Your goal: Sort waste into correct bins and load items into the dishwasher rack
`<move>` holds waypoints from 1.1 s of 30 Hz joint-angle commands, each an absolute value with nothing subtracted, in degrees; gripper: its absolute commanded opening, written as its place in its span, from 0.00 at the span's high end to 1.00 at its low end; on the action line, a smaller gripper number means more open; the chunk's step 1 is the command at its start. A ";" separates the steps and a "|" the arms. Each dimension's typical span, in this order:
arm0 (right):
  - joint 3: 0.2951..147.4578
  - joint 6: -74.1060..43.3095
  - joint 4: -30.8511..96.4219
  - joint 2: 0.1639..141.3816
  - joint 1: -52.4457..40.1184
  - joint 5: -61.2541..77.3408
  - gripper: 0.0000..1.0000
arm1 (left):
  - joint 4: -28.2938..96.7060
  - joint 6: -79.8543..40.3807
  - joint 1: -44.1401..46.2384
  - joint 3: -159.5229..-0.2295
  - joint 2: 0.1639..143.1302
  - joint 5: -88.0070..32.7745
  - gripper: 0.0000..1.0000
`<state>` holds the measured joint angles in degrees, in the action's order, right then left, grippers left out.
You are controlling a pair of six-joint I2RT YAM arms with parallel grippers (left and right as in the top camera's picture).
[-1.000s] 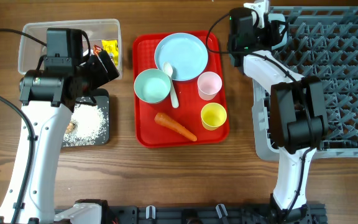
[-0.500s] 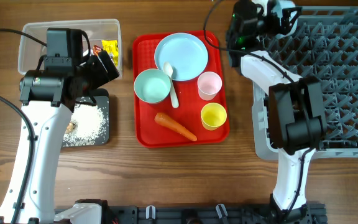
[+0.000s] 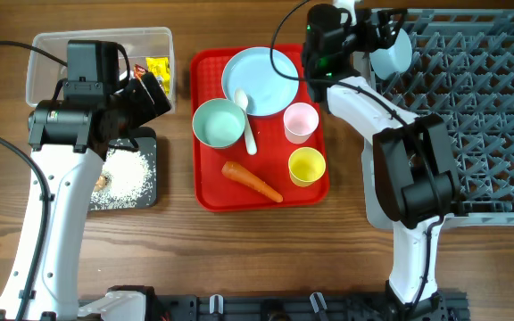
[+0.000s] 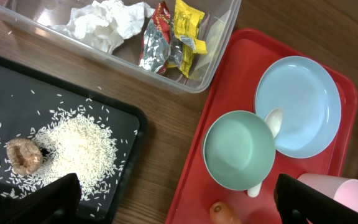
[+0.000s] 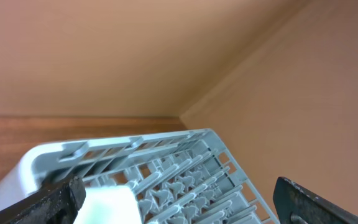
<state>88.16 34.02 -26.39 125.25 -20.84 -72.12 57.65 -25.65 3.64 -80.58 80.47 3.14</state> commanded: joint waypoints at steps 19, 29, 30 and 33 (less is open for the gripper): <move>88.49 -18.00 31.75 106.52 -31.99 15.92 0.18 | 57.49 -25.96 3.36 -80.58 80.71 3.29 0.00; 88.49 -19.99 39.42 112.92 -32.95 19.40 0.27 | 57.49 -25.96 3.36 -80.58 80.71 3.29 0.00; 88.49 -19.88 40.07 112.95 -33.06 18.55 0.27 | 57.49 -25.96 3.36 -80.58 80.71 3.31 0.00; 88.51 -19.88 41.52 112.38 -33.01 16.60 0.30 | 57.49 -25.98 3.36 -80.58 80.71 3.29 0.00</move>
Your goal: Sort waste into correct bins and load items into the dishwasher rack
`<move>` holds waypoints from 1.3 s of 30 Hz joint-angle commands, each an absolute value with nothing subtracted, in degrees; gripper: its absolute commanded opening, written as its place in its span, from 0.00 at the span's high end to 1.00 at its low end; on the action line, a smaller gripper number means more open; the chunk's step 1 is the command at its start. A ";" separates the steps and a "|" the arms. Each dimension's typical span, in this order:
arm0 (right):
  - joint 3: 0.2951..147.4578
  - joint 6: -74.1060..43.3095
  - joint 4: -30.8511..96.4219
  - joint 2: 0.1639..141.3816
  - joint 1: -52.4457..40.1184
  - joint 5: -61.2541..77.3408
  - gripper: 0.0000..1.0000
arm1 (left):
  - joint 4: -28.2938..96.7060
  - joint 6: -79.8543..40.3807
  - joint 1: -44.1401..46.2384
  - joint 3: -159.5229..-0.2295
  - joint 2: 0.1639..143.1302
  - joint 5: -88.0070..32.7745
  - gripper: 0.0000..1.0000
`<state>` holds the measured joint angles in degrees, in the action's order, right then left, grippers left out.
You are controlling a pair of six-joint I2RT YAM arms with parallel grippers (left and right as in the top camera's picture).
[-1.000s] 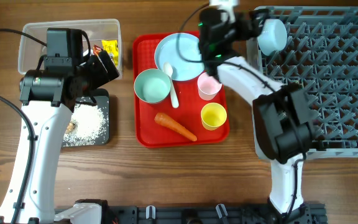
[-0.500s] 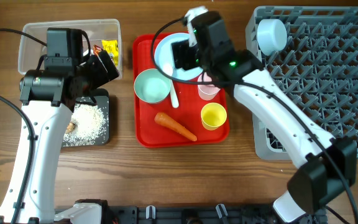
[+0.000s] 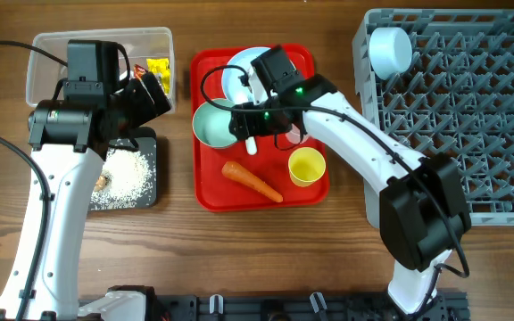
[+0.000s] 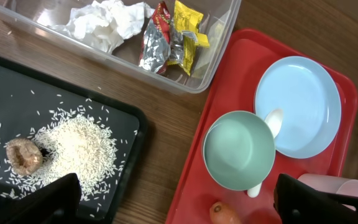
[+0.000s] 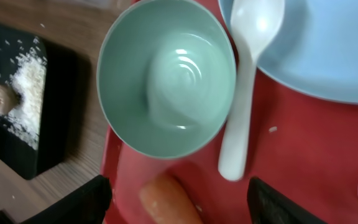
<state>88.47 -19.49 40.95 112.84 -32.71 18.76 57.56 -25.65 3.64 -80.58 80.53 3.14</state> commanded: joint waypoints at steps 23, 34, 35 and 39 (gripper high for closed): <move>88.51 -8.99 61.19 67.96 11.33 5.98 0.10 | 57.58 -30.50 21.67 -80.58 90.85 -8.45 0.34; 88.51 -7.49 63.37 70.19 11.33 5.98 0.10 | 61.78 -63.09 38.89 -80.58 110.02 -3.49 0.46; 88.51 -7.49 63.57 70.24 11.33 5.98 0.10 | 61.93 -63.92 38.96 -80.53 110.76 -3.53 0.46; 88.49 -7.46 64.10 70.57 11.33 5.98 0.10 | 60.58 -68.75 38.83 -79.70 113.78 -3.33 0.39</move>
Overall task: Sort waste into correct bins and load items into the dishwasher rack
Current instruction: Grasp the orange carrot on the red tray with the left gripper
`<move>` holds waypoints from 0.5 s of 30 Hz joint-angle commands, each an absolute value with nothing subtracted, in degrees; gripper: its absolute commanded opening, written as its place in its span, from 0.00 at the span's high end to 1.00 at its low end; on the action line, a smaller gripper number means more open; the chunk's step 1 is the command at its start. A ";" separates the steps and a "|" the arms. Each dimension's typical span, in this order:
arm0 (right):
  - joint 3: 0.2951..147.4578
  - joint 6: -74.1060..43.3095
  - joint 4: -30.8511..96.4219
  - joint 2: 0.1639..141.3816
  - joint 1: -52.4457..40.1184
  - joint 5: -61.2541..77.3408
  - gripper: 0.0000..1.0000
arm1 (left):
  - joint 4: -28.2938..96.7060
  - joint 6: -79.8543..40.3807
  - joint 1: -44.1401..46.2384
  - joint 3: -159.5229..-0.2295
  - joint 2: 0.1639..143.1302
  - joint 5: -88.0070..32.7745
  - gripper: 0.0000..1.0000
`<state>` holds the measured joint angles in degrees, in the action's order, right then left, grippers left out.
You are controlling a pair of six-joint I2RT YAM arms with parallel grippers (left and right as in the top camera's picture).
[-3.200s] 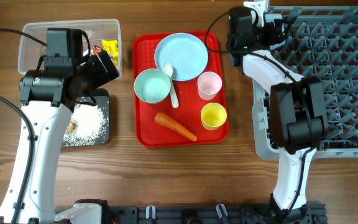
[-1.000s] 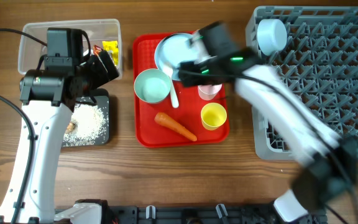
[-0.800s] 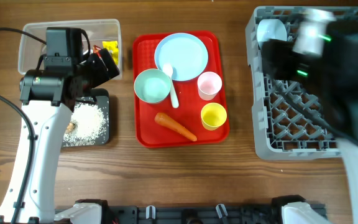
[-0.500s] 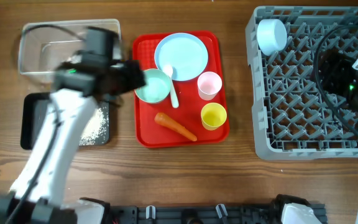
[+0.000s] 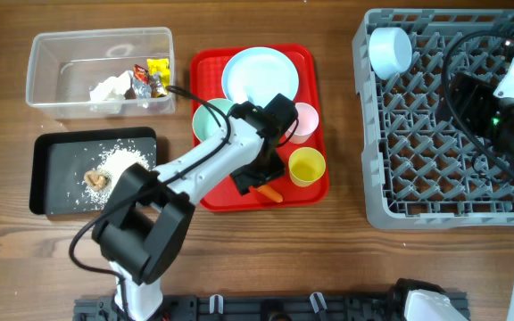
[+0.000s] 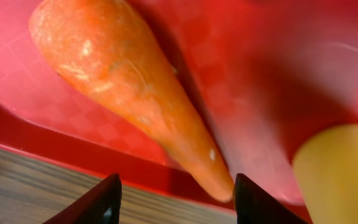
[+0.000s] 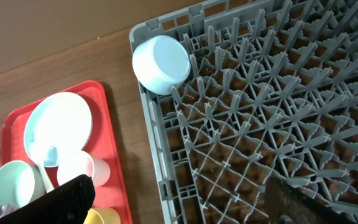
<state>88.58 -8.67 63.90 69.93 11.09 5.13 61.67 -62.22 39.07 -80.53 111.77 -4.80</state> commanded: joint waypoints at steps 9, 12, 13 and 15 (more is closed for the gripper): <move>88.49 -7.42 64.60 71.92 11.33 5.98 0.10 | 47.22 -69.54 38.02 -71.20 114.19 -0.78 0.68; 88.49 -7.35 64.62 71.92 11.33 5.98 0.10 | 46.28 -69.47 37.80 -69.87 114.13 -1.61 0.92; 88.49 -7.22 64.62 71.92 11.33 5.98 0.10 | 46.63 -69.43 37.71 -69.89 114.10 -2.07 0.95; 88.49 -6.31 64.62 71.92 11.33 5.98 0.09 | 47.42 -67.22 37.34 -70.00 113.69 -3.20 0.96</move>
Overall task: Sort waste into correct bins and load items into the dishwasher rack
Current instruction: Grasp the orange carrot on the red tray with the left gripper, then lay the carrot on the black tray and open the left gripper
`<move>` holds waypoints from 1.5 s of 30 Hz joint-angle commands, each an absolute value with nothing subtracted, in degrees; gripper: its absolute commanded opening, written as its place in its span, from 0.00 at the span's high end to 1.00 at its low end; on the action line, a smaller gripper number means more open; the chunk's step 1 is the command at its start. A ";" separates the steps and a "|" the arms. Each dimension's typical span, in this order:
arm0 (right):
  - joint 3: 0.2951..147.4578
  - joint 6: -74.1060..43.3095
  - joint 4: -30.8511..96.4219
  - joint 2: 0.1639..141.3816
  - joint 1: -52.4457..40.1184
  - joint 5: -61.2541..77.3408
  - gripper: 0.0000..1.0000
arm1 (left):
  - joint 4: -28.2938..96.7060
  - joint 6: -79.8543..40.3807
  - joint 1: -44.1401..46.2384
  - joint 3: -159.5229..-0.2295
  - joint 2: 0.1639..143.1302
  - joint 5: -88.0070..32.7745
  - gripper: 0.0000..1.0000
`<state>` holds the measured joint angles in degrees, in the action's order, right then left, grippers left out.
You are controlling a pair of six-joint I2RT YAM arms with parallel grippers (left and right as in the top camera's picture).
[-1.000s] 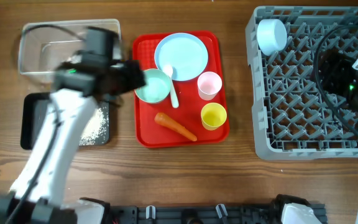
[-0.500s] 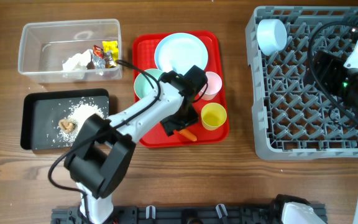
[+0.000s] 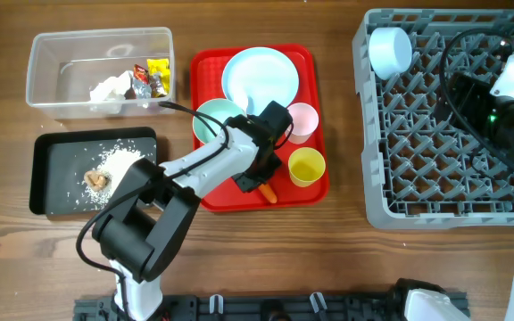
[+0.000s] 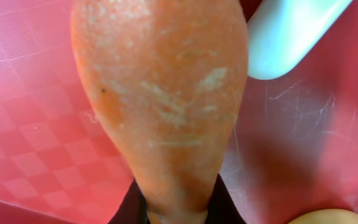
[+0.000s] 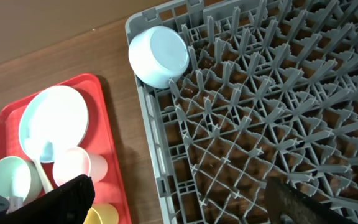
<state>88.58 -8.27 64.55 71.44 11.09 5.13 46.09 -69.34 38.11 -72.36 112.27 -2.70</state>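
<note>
An orange carrot (image 4: pixel 160 93) lies on the red tray (image 3: pixel 208 192) and fills the left wrist view. My left gripper (image 4: pixel 178 211) is shut on its narrow end, a black finger (image 4: pixel 133 208) pressed against each side. From overhead the left gripper (image 3: pixel 255 172) hides most of the carrot, and only its tip (image 3: pixel 267 190) shows. My right gripper (image 5: pixel 179 208) hangs open, high over the grey dishwasher rack (image 3: pixel 444 178), holding nothing. A white bowl (image 3: pixel 391 49) sits in the rack's far left corner.
The tray also holds a green bowl (image 3: pixel 214 120), a blue plate (image 3: pixel 259 76), a white spoon (image 4: pixel 291 37), a pink cup (image 3: pixel 302 120) and a yellow cup (image 3: pixel 307 166). A clear bin (image 3: pixel 101 67) of wrappers and a black tray (image 3: pixel 92 169) of rice stand at the left.
My left gripper was open with its fingers wide apart over the carrot. Now it is lower and shut on the carrot's narrow end. The right arm has barely shifted.
First my left gripper hung open over the bins while the right was at the rack's corner by the white bowl. Then the right was open above the green bowl. Later it was back over the rack and the left stood open at the carrot, now gripped.
</note>
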 commanded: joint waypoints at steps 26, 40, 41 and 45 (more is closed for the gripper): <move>88.49 -6.11 64.58 72.99 11.33 6.00 0.09 | 47.55 -54.37 -17.93 -59.68 90.17 3.44 0.96; 88.49 -6.02 66.15 73.12 11.33 5.98 0.09 | 35.05 -54.39 -20.49 -57.65 96.44 4.12 0.75; 88.49 -6.00 66.26 73.30 11.33 6.00 0.09 | 35.05 -54.37 -20.88 -57.65 96.44 4.12 0.73; 88.49 -5.98 66.76 74.37 11.33 6.00 0.09 | 35.11 -53.69 -22.57 -57.65 95.98 3.88 0.72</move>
